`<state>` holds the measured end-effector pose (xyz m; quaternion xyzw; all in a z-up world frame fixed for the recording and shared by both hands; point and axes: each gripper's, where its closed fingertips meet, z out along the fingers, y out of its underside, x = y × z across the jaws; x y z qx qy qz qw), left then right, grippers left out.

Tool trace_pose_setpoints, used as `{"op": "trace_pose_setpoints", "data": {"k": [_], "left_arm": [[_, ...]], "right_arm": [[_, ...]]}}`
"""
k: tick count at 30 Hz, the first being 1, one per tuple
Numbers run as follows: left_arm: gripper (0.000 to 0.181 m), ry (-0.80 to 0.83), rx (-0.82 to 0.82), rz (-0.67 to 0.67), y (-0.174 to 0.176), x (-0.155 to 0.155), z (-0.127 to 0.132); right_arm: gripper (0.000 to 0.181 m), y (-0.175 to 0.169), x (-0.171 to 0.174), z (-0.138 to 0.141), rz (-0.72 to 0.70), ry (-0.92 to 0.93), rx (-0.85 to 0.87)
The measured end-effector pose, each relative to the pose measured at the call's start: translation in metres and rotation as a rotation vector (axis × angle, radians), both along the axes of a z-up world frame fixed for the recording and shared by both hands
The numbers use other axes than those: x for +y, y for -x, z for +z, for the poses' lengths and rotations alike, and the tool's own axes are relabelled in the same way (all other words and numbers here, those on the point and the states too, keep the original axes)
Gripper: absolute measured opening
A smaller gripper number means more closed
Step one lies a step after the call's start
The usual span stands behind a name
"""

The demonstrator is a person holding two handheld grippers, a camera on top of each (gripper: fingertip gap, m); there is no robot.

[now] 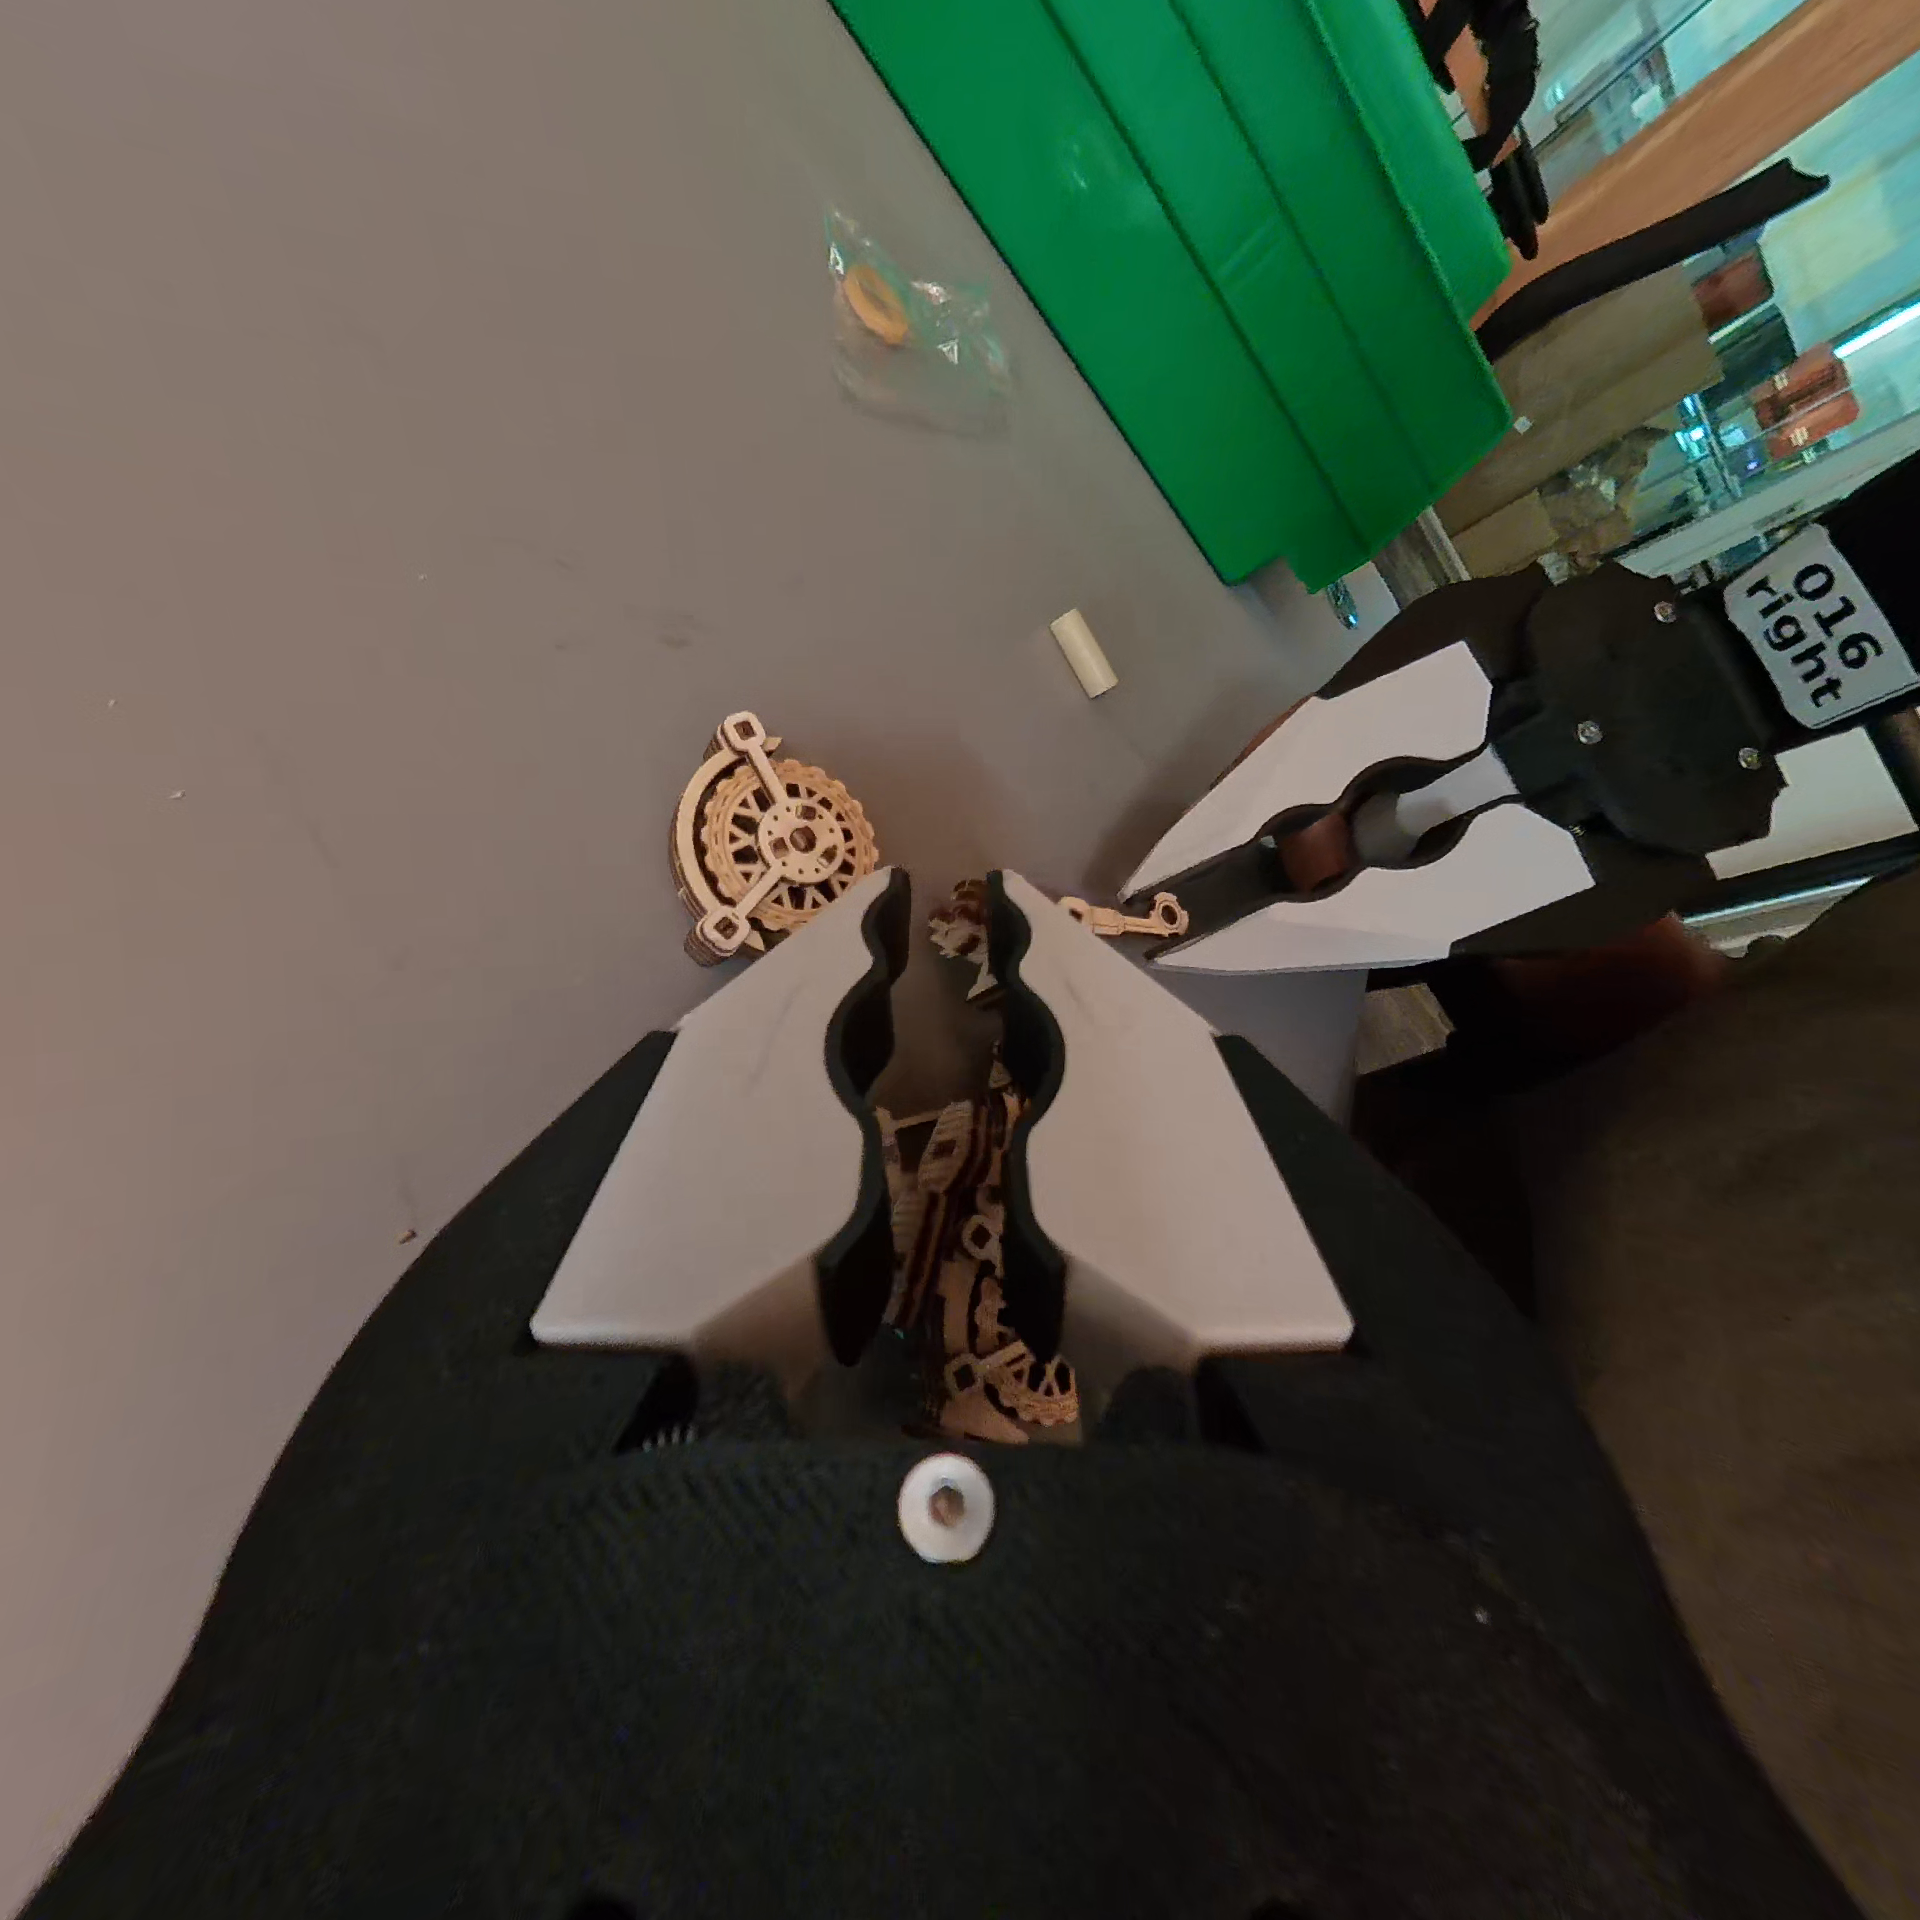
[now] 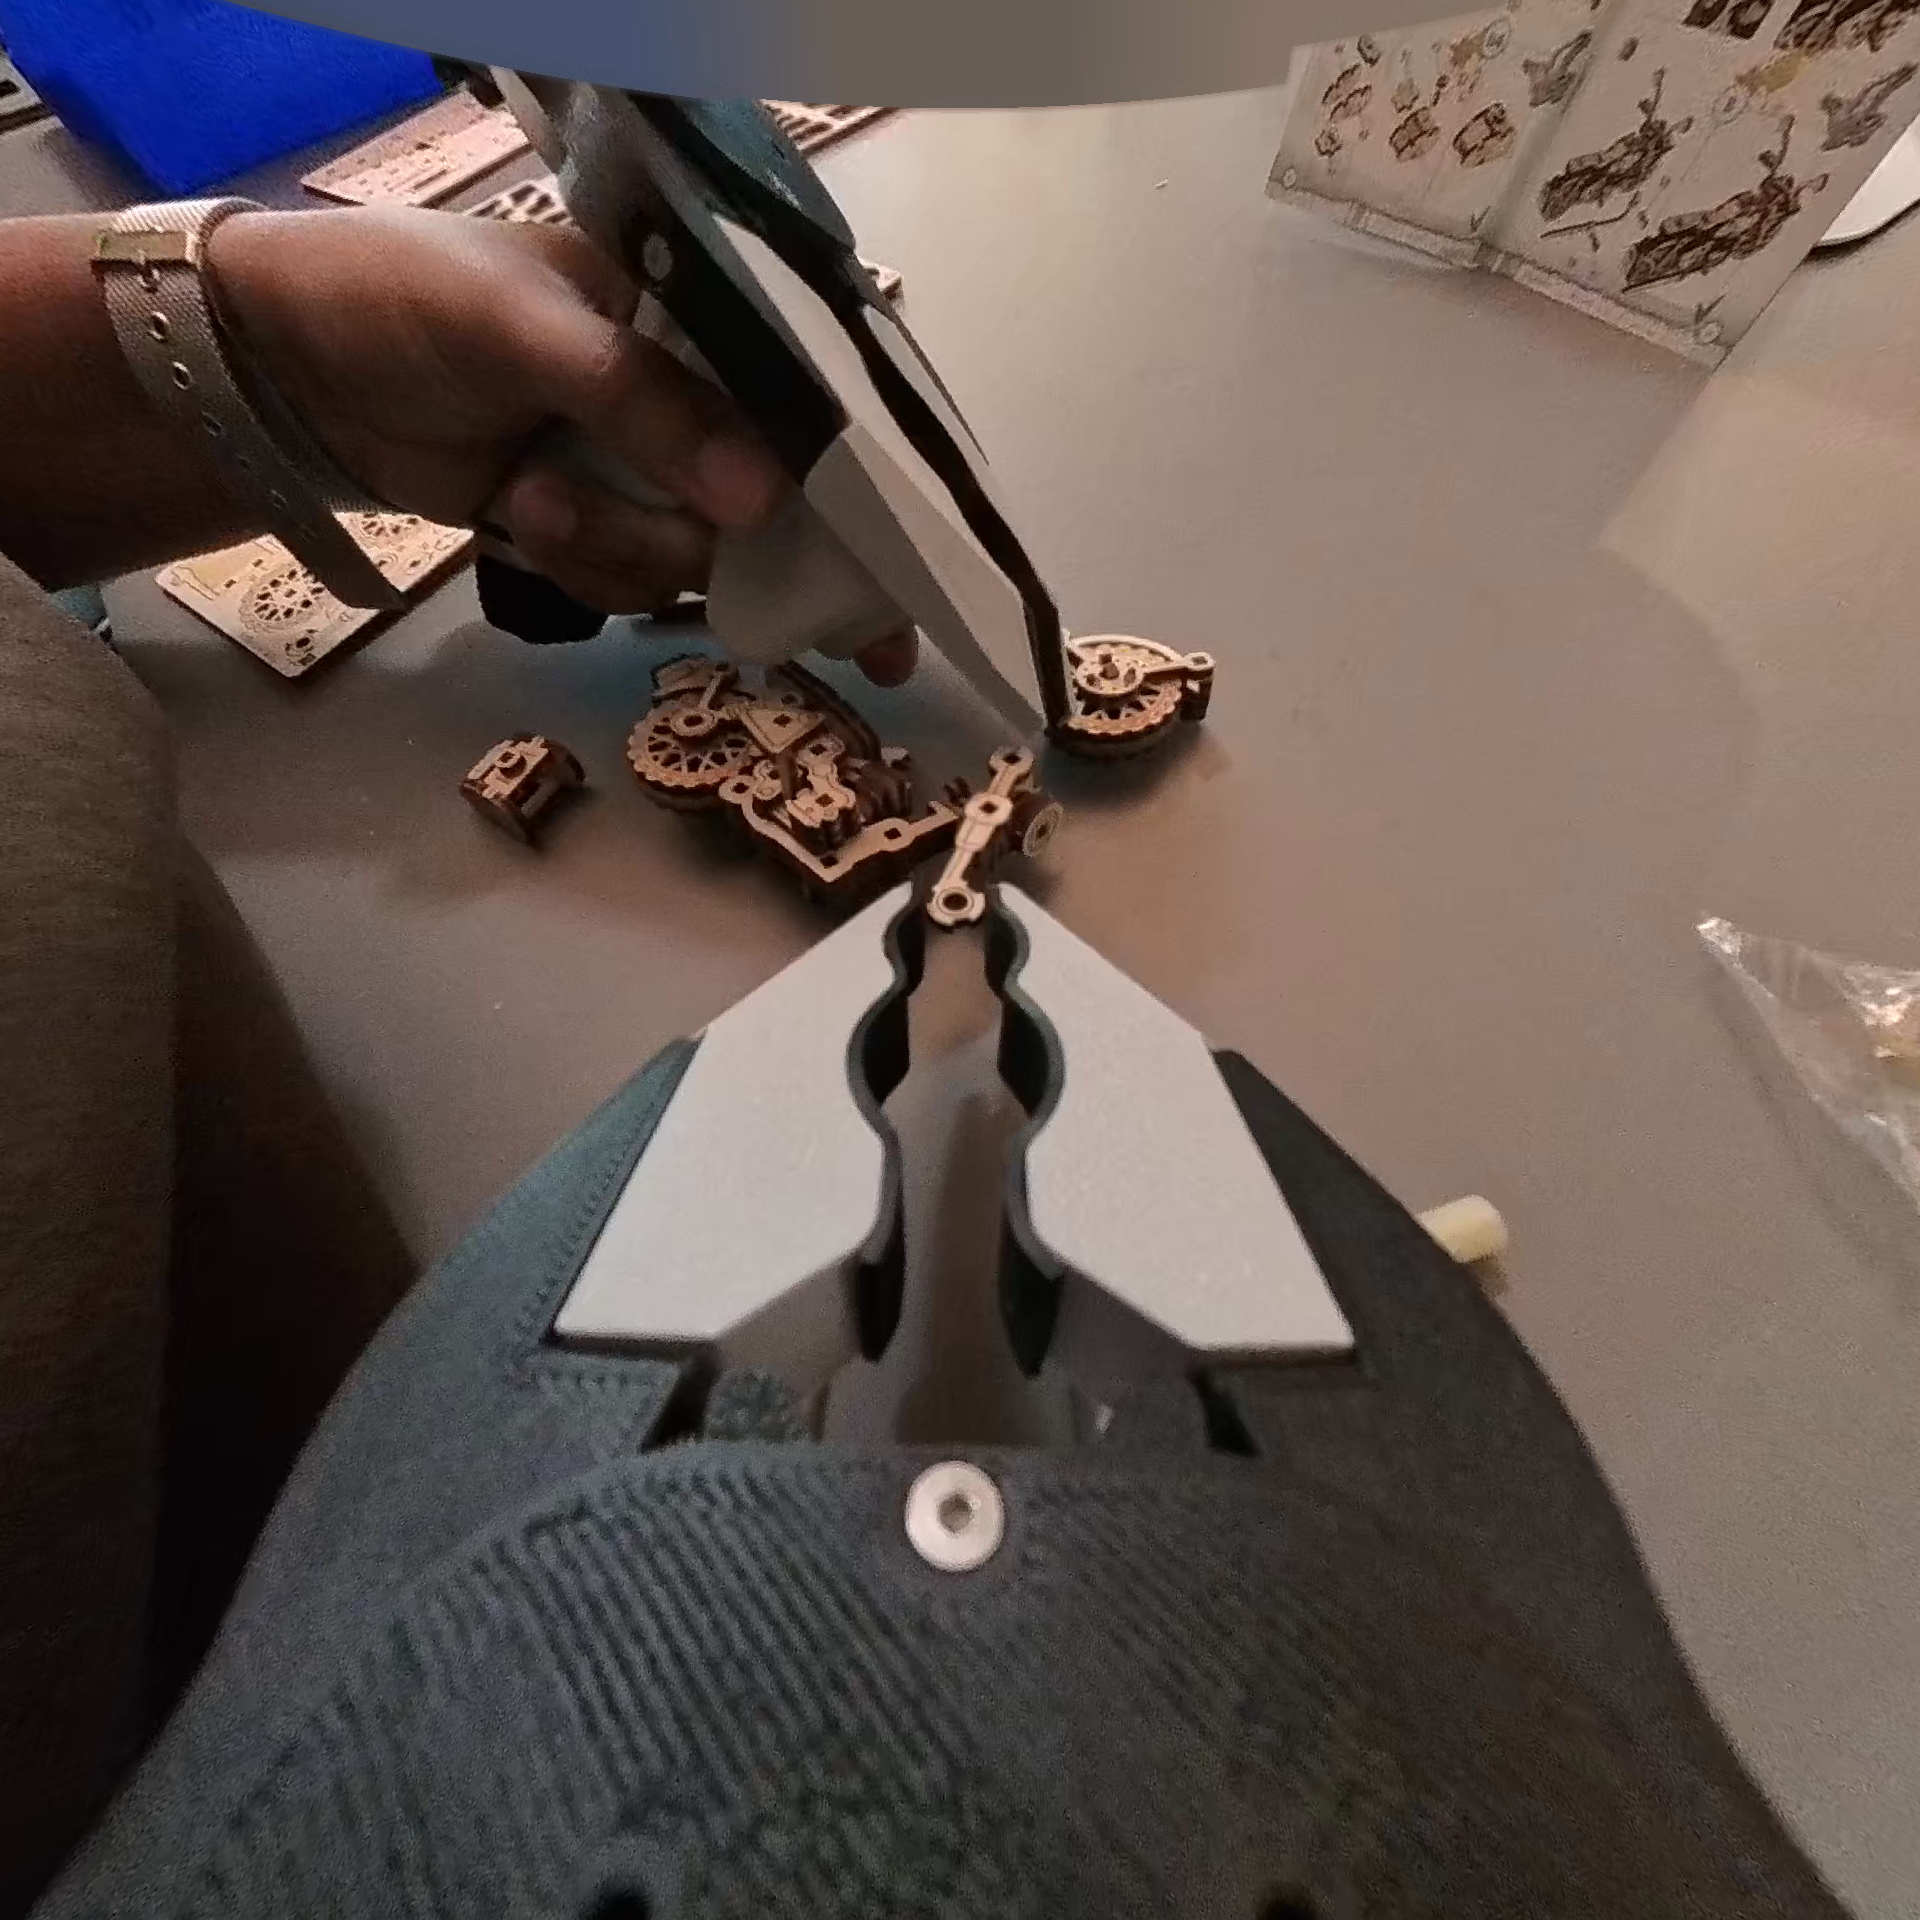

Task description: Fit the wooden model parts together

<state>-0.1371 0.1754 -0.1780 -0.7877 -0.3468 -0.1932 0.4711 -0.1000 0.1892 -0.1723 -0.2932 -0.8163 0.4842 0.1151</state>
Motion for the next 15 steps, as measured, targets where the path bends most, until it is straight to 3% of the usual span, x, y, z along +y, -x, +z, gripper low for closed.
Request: {"op": "trace_pose_setpoints", "data": {"k": [15], "left_arm": [[0.012, 0.003, -0.022, 0.001, -0.0015, -0.0003, -0.0082]], "right_arm": [[0.009, -0.0014, -0.0002, -0.0033, 0.002, -0.015, -0.019]]}}
